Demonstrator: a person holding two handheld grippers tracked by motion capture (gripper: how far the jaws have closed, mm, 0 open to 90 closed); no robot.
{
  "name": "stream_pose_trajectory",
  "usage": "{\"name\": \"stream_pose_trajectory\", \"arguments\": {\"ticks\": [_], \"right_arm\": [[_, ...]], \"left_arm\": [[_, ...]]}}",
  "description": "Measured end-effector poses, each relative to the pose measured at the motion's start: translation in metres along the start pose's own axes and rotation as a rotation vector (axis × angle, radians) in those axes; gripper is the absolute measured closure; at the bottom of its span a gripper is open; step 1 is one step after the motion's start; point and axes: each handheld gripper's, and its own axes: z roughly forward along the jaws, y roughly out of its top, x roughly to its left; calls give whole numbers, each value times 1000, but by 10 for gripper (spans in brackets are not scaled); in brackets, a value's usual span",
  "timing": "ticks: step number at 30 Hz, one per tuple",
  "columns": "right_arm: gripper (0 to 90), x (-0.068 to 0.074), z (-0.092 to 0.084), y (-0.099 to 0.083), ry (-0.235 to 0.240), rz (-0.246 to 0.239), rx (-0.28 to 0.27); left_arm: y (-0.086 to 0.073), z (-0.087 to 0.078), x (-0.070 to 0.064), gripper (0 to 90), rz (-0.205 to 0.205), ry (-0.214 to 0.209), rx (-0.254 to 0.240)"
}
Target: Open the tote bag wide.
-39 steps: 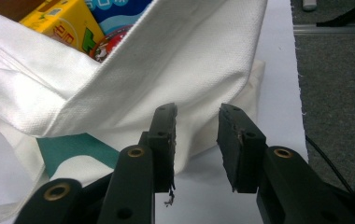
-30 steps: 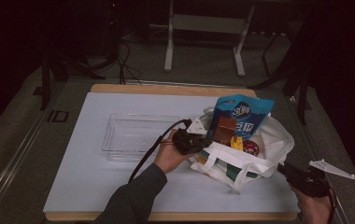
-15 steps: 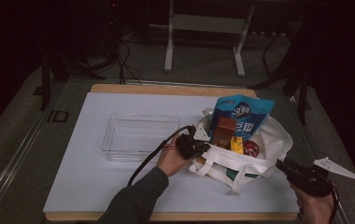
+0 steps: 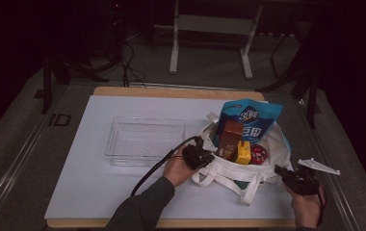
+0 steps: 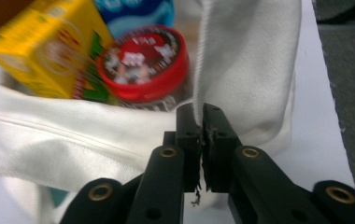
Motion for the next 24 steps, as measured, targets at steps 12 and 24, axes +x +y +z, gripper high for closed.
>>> {"name": "stream_pose_trajectory", "arguments": {"ticks": [12,24], "right_arm": [[810,-9,14,-7,-27,22,32],[611,-7,-16,11,-33,8,-73]], "left_arm": [[-1,6,6,891,-44,-19,-1],[4,-38,5,778,18,-23,-122]]}}
